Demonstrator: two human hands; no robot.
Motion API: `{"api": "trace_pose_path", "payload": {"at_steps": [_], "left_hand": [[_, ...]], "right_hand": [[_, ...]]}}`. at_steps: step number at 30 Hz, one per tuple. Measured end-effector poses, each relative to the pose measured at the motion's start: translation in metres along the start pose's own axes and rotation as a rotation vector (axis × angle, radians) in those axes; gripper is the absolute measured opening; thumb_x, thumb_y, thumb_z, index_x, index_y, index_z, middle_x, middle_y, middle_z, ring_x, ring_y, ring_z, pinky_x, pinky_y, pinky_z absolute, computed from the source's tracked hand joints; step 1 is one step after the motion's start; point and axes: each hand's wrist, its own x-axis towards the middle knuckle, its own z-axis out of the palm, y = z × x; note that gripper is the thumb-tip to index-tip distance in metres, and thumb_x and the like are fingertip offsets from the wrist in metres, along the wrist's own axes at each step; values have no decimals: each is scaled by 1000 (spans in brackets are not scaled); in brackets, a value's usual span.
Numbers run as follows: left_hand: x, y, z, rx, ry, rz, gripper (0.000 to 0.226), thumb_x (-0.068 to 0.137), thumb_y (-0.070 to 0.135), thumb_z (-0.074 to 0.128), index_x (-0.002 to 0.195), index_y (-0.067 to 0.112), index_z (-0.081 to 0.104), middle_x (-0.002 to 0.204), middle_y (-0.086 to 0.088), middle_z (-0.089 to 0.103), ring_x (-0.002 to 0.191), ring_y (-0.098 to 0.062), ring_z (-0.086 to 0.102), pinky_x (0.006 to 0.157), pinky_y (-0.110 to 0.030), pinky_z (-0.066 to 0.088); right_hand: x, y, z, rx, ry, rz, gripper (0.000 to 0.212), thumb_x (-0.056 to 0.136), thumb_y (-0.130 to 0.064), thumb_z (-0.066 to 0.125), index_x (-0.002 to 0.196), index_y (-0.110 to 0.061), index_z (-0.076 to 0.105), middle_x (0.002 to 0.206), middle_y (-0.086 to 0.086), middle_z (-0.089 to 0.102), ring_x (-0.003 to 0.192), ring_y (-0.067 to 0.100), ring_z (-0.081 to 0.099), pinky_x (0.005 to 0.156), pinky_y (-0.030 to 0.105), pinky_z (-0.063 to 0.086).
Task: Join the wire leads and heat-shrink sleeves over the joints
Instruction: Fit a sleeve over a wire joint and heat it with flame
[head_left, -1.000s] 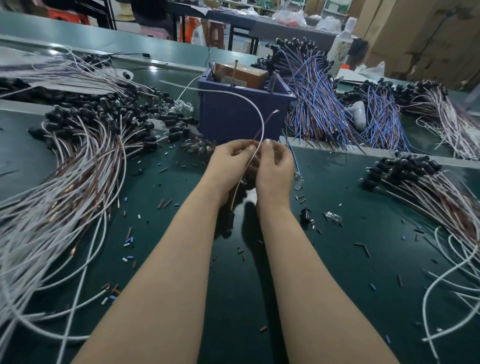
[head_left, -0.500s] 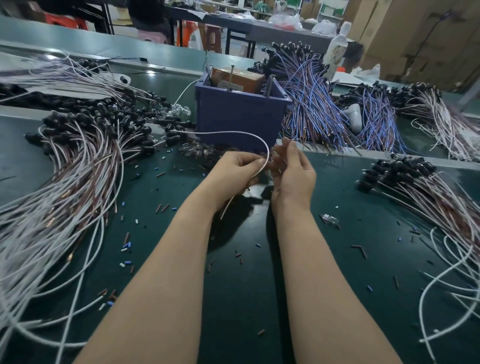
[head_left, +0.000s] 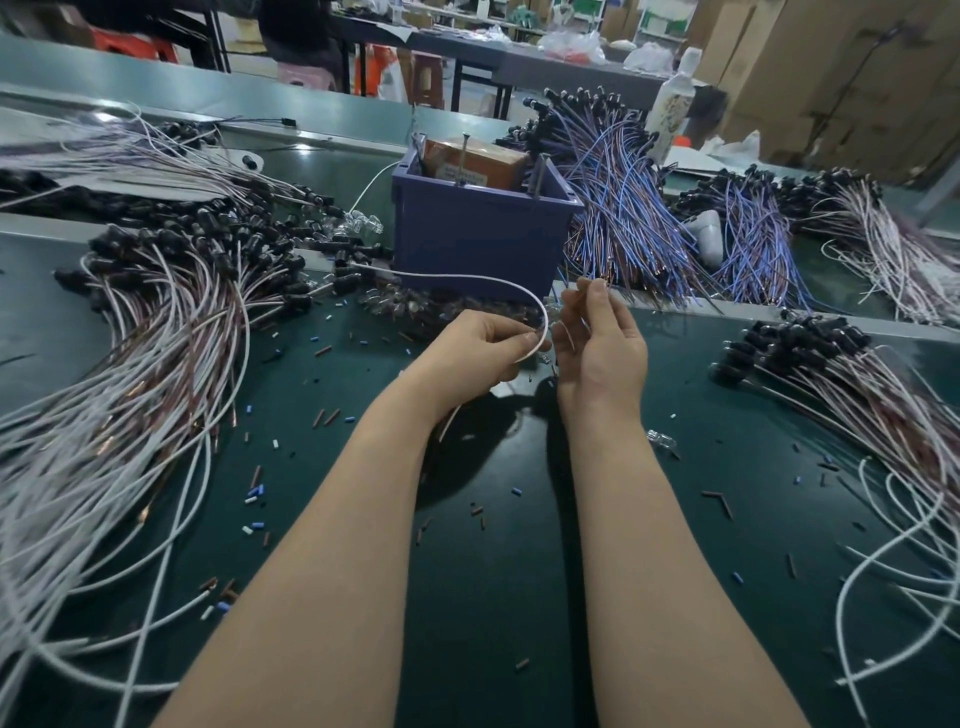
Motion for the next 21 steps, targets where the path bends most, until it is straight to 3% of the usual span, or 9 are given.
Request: {"api": "trace_pose_path", "payload": {"at_steps": [4, 8, 10, 12, 14, 16, 17, 19, 21], "left_hand": [[1, -1, -1, -1, 7, 6, 20, 96, 23, 52, 102, 18, 71, 37, 15, 42, 35, 0, 37, 39, -10, 29], [1, -2, 0, 14, 2, 12, 19, 96, 25, 53, 94, 23, 72, 37, 13, 36, 37, -2, 32, 39, -12, 27], [0, -2, 0, 24, -7, 16, 20, 96, 25, 53, 92, 24, 73, 39, 13, 34, 41, -3, 30, 39, -13, 26], [0, -2, 1, 24, -3, 24, 20, 96, 24, 53, 94, 22, 73, 38, 13, 35, 40, -2, 31, 39, -12, 27], [1, -2, 1, 1, 22, 35, 20, 97, 20, 51, 97, 17, 71, 36, 13, 37, 36, -1, 34, 38, -11, 27], [1, -1, 2, -18, 43, 50, 21, 98, 16, 49, 100, 10, 70, 35, 14, 41, 34, 0, 35, 38, -10, 28], [1, 0, 2, -17, 50, 56, 22, 97, 14, 48, 100, 7, 69, 37, 15, 44, 35, 2, 37, 38, -8, 28], [-1, 2, 3, -15, 58, 61, 24, 96, 10, 48, 98, 2, 70, 43, 15, 51, 38, 4, 41, 41, -6, 31], [-2, 2, 3, -4, 67, 65, 25, 95, 8, 46, 93, 0, 70, 56, 8, 58, 48, 1, 46, 48, -10, 35]], "right_hand": [[-1, -3, 0, -11, 43, 15, 24, 98, -16, 48, 76, -19, 55, 62, -8, 60, 62, 6, 54, 61, 19, 44], [0, 1, -5, -701, 170, -429, 19, 98, -15, 44, 80, -13, 50, 70, -4, 52, 63, 10, 46, 63, 23, 35], [-1, 3, -6, -796, 206, -471, 16, 99, -14, 43, 86, -11, 52, 77, 0, 53, 72, 17, 47, 68, 26, 36], [-1, 2, -3, -739, 227, -411, 19, 100, -18, 41, 96, -7, 56, 83, -1, 56, 79, 18, 51, 75, 31, 43], [-3, 1, 3, -671, 219, -370, 29, 101, -26, 41, 118, -6, 53, 110, 5, 56, 93, 17, 53, 82, 25, 42], [-8, 2, 9, -746, 191, -443, 44, 99, -31, 44, 135, -5, 42, 135, 11, 39, 113, 19, 46, 93, 20, 35], [-11, 3, 12, -830, 165, -496, 47, 98, -32, 47, 137, -5, 42, 139, 12, 33, 119, 19, 40, 96, 16, 29], [-15, 9, 15, -1022, 105, -535, 40, 96, -34, 52, 127, -9, 56, 139, 11, 33, 122, 20, 34, 88, 8, 17], [-15, 14, 14, -1126, 58, -438, 28, 94, -34, 55, 112, -15, 66, 137, 8, 37, 125, 23, 34, 78, 10, 12]]}}
